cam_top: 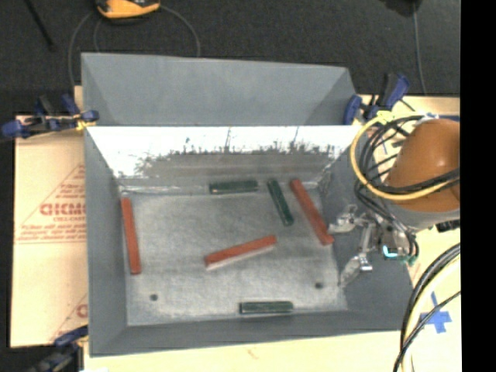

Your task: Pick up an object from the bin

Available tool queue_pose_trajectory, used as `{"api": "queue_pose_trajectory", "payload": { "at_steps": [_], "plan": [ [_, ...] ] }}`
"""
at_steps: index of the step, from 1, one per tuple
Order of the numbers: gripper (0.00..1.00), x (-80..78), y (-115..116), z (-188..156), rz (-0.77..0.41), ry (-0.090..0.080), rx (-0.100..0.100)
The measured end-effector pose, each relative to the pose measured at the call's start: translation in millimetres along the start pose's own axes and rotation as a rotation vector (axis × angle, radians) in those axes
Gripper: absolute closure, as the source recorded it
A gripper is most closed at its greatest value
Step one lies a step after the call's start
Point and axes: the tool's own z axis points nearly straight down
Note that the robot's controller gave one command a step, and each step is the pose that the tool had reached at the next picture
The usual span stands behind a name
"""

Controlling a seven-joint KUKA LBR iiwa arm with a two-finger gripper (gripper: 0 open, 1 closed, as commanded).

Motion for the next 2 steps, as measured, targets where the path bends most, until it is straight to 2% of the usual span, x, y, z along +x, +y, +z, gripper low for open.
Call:
{"api": "queue_pose_trajectory", "payload": {
  "at_steps": [1, 2],
  "plan": [
    [0.0, -2.0, 0, -4, -0.004, -0.007, 0.002],
    [1.0, -87.0, 18, 59, 0.157, -0.009, -0.001]
  ]
}}
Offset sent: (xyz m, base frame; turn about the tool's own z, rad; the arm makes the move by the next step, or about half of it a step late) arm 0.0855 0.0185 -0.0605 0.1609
